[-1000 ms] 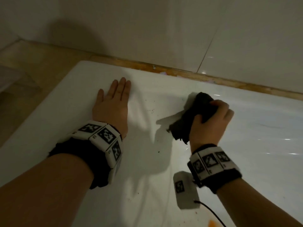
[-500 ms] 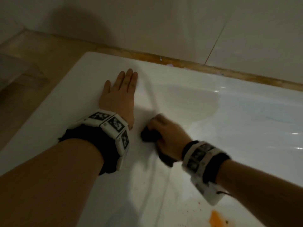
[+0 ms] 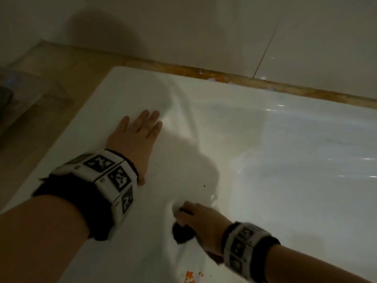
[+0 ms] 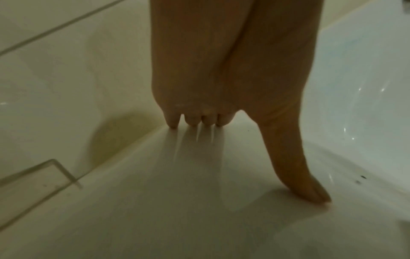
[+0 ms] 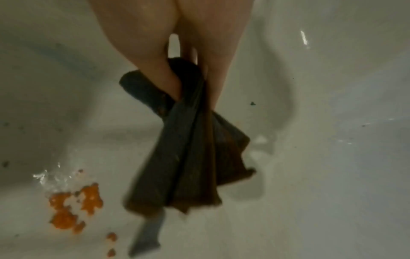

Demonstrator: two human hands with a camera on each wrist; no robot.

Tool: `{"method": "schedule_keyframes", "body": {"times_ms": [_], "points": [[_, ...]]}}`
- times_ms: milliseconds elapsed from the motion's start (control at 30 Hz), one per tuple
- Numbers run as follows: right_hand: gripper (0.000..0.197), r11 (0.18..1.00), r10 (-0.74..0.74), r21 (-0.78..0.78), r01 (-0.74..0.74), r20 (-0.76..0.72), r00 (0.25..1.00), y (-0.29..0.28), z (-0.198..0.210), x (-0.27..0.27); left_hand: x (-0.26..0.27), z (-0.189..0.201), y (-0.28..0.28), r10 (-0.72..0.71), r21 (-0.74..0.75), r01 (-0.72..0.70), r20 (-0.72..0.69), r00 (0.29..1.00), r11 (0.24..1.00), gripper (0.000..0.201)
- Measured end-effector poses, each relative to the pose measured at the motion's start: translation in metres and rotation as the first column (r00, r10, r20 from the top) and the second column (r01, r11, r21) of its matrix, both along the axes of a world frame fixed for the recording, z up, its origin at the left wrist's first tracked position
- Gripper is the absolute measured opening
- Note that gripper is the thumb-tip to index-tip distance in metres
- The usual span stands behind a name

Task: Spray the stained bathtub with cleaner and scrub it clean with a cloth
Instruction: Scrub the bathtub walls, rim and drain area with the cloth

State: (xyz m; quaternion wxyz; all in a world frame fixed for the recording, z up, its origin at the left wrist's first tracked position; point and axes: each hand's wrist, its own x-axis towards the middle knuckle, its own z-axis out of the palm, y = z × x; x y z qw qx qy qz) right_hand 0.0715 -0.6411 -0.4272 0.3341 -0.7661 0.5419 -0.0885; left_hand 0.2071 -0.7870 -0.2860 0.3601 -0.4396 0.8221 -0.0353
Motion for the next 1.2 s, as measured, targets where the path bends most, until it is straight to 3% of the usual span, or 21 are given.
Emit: {"method": "schedule_keyframes", "body": {"times_ms": [67, 100, 167, 200, 233, 300, 367, 433, 500, 567, 633, 667, 733, 767, 833, 900, 967, 1100, 1200], "points": [[0.034, 0.964, -0.247, -0.087, 0.251, 0.052, 0.968, -0.001, 0.014, -0.013, 0.005, -0.001, 0.004, 0.007, 0.014, -0.008, 0.023, 1.000, 1.000, 0.129], [0.033, 0.863, -0.471, -0.151, 0.482, 0.101, 0.876, -0.014, 0.024, -0.020, 0.006, 0.000, 0.005, 0.015, 0.016, -0.016, 0.015, 1.000, 1.000, 0.125], [0.034, 0.525, -0.754, -0.242, 0.816, 0.313, 0.578, -0.051, 0.047, -0.036, 0.004, 0.000, 0.007, 0.020, 0.015, -0.020, -0.022, 1.000, 1.000, 0.114], [0.036, 0.424, -0.797, -0.204, 0.882, 0.379, 0.471, -0.071, 0.056, -0.039, 0.003, -0.001, 0.007, 0.019, 0.013, -0.019, -0.040, 0.999, 1.000, 0.109], [0.039, 0.407, -0.815, -0.162, 0.899, 0.380, 0.437, -0.088, 0.059, -0.035, 0.003, -0.001, 0.007, 0.018, 0.009, -0.018, -0.049, 0.999, 1.000, 0.106], [0.034, 0.485, -0.778, -0.188, 0.854, 0.354, 0.519, -0.103, 0.055, -0.012, 0.004, -0.002, 0.006, 0.014, -0.001, -0.014, -0.042, 0.999, 1.000, 0.103], [0.032, 0.635, -0.627, -0.330, 0.699, 0.309, 0.715, -0.089, 0.045, 0.022, 0.003, -0.002, 0.007, 0.013, -0.019, -0.013, -0.042, 0.999, 1.000, 0.101], [0.051, 0.804, -0.427, -0.393, 0.447, 0.144, 0.893, -0.054, 0.031, 0.050, 0.001, -0.001, 0.009, 0.022, -0.020, -0.023, -0.046, 0.999, 1.000, 0.102], [0.064, 0.899, -0.248, -0.359, 0.251, 0.054, 0.967, -0.022, 0.021, 0.058, -0.002, 0.000, 0.012, 0.039, -0.022, -0.040, -0.048, 0.998, 0.999, 0.102], [0.056, 0.946, -0.123, -0.294, 0.134, 0.056, 0.991, -0.007, 0.017, 0.043, -0.003, -0.001, 0.019, 0.051, -0.007, -0.051, -0.036, 0.998, 0.999, 0.103], [0.037, 0.926, -0.243, -0.257, 0.275, 0.150, 0.958, -0.010, 0.018, 0.017, 0.000, -0.007, 0.033, 0.039, 0.027, -0.039, 0.008, 0.999, 0.999, 0.109], [0.029, 0.863, -0.402, -0.225, 0.452, 0.236, 0.885, -0.017, 0.021, 0.001, 0.001, -0.011, 0.040, 0.026, 0.030, -0.027, 0.030, 0.999, 0.999, 0.110], [0.033, 0.611, -0.671, -0.182, 0.770, 0.397, 0.626, -0.036, 0.027, -0.031, 0.004, -0.019, 0.049, 0.016, 0.023, -0.017, 0.044, 0.999, 1.000, 0.108], [0.036, 0.507, -0.758, -0.183, 0.842, 0.369, 0.537, -0.047, 0.027, -0.045, 0.004, -0.022, 0.051, 0.019, 0.015, -0.020, 0.039, 0.999, 1.000, 0.106], [0.045, 0.449, -0.861, -0.152, 0.881, 0.192, 0.472, -0.066, 0.020, -0.060, 0.004, -0.023, 0.050, 0.025, -0.003, -0.025, 0.027, 0.999, 1.000, 0.102], [0.047, 0.496, -0.860, -0.084, 0.864, 0.091, 0.502, -0.074, 0.005, -0.054, 0.004, -0.024, 0.049, 0.026, -0.012, -0.026, 0.019, 0.999, 1.000, 0.103], [0.038, 0.606, -0.789, -0.064, 0.793, 0.077, 0.609, -0.062, -0.012, -0.028, 0.004, -0.024, 0.049, 0.029, -0.012, -0.028, 0.024, 0.999, 1.000, 0.108], [0.035, 0.886, -0.445, -0.128, 0.445, 0.034, 0.895, 0.015, -0.029, 0.027, 0.001, -0.024, 0.050, 0.026, -0.024, -0.024, 0.045, 0.999, 0.999, 0.111], [0.043, 0.986, -0.157, 0.069, 0.155, 0.022, 0.987, 0.060, -0.024, 0.033, 0.006, -0.022, 0.050, 0.002, -0.001, -0.002, 0.062, 0.998, 1.000, 0.111]]}}
